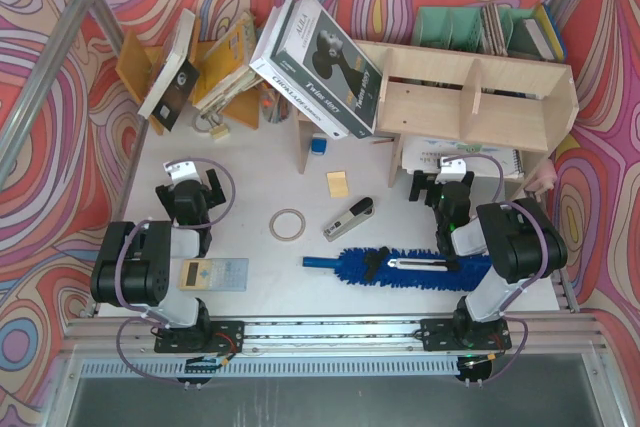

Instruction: Dust the bookshelf with a duster

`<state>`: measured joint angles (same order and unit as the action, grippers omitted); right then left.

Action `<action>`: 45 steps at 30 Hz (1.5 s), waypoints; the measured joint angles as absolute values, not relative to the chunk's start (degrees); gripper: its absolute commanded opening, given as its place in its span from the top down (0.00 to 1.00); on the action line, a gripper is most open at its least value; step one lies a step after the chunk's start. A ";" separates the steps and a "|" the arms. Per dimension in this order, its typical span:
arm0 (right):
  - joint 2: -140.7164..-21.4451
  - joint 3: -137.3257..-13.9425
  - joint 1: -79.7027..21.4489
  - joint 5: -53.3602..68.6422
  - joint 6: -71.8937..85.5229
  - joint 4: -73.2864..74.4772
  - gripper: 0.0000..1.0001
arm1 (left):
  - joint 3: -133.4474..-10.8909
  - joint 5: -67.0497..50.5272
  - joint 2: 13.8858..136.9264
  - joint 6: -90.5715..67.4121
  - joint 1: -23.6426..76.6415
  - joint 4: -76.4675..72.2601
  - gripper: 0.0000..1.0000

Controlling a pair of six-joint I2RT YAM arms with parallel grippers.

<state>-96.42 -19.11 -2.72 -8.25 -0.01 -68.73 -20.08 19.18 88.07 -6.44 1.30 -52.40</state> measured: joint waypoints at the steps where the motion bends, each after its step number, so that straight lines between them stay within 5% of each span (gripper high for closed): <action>1: -96.42 -19.11 -2.72 -8.25 -0.01 -68.73 0.01 | -20.08 19.11 88.07 -6.44 1.30 -52.40 0.01; 28: -96.42 -19.11 -2.72 -8.27 -0.01 -68.73 0.01 | -18.11 18.17 87.74 -6.35 1.30 -55.35 0.02; 45: -95.15 -16.43 -3.14 -6.28 -1.30 -71.57 0.01 | -15.09 25.65 71.42 -2.52 8.86 -53.45 0.02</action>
